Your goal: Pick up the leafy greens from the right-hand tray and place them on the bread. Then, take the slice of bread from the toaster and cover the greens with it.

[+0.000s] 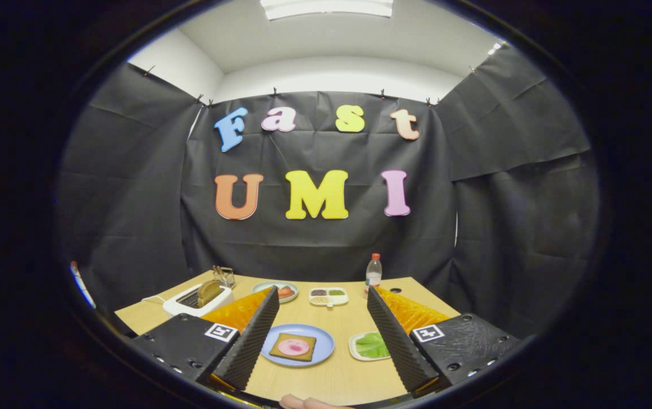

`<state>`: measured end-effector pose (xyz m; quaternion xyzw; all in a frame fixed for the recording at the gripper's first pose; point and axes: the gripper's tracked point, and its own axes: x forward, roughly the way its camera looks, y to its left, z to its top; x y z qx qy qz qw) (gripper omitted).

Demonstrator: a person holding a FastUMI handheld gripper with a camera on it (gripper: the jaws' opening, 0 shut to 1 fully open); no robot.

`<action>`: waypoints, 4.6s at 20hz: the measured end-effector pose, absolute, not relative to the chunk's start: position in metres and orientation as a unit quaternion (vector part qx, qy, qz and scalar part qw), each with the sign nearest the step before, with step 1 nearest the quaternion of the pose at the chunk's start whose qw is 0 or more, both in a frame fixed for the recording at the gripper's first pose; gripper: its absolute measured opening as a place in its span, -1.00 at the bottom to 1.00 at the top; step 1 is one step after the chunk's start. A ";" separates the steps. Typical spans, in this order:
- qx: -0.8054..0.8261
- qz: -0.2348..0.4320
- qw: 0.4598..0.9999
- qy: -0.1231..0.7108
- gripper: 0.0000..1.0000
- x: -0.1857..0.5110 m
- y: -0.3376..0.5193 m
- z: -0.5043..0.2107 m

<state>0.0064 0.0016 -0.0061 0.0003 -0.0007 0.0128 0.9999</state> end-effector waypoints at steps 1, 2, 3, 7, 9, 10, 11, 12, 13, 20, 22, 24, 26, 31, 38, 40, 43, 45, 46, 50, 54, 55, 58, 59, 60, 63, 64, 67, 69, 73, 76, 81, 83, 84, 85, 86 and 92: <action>0.000 0.013 1.000 0.001 0.91 0.008 0.001 -0.008; -0.001 0.012 1.000 0.003 0.91 0.011 0.000 -0.009; -0.001 0.010 1.000 0.004 0.91 0.013 -0.002 -0.010; 0.003 0.006 1.000 0.014 0.91 0.025 -0.010 -0.018; 0.005 0.006 1.000 0.021 0.91 0.036 -0.016 -0.025; 0.005 0.005 1.000 0.026 0.91 0.042 -0.019 -0.030; 0.005 0.002 0.999 0.032 0.91 0.049 -0.025 -0.035; 0.004 -0.003 0.999 0.038 0.91 0.057 -0.030 -0.040; 0.004 -0.010 0.999 0.045 0.91 0.066 -0.038 -0.046; -0.010 -0.040 0.991 0.131 0.91 0.135 -0.091 -0.116; -0.020 -0.043 0.986 0.158 0.92 0.152 -0.105 -0.136; -0.038 -0.040 0.981 0.187 0.91 0.165 -0.116 -0.158; -0.050 -0.043 0.976 0.208 0.92 0.180 -0.131 -0.175; -0.042 -0.044 0.960 0.273 0.91 0.209 -0.168 -0.209; 0.014 -0.035 0.938 0.345 0.91 0.230 -0.191 -0.259; 0.006 -0.031 0.931 0.364 0.92 0.236 -0.188 -0.275; -0.024 -0.030 0.923 0.384 0.94 0.239 -0.184 -0.288; -0.038 -0.026 0.925 0.376 0.74 0.242 -0.179 -0.285; -0.051 -0.026 0.925 0.376 0.54 0.241 -0.178 -0.284; -0.051 -0.031 0.926 0.373 -0.24 0.238 -0.178 -0.280; -0.030 -0.027 0.936 0.350 -0.96 0.231 -0.174 -0.261; -0.034 -0.028 0.939 0.341 -0.99 0.229 -0.174 -0.254; -0.041 -0.028 0.949 0.313 -0.99 0.217 -0.166 -0.224; -0.041 -0.026 0.951 0.305 -0.99 0.214 -0.162 -0.214; -0.042 -0.029 0.953 0.299 -0.99 0.210 -0.160 -0.206; -0.048 -0.043 0.955 0.288 -1.00 0.196 -0.154 -0.185; -0.046 -0.040 0.957 0.284 -0.99 0.193 -0.147 -0.179; -0.040 -0.037 0.961 0.272 -0.99 0.181 -0.129 -0.161; -0.044 -0.032 0.963 0.263 -1.00 0.175 -0.112 -0.152; -0.063 -0.013 0.969 0.237 -0.99 0.164 -0.063 -0.136; -0.083 0.006 0.971 0.225 -0.99 0.157 -0.022 -0.131; -0.106 0.038 0.971 0.211 -0.99 0.150 0.046 -0.133; -0.107 0.050 0.969 0.218 -1.00 0.149 0.072 -0.139; -0.104 0.056 0.969 0.217 -1.00 0.150 0.086 -0.140; -0.101 0.062 0.969 0.217 -0.99 0.152 0.098 -0.141; -0.095 0.071 0.969 0.218 -1.00 0.151 0.110 -0.144; -0.023 0.102 0.969 0.224 -0.99 0.169 0.154 -0.162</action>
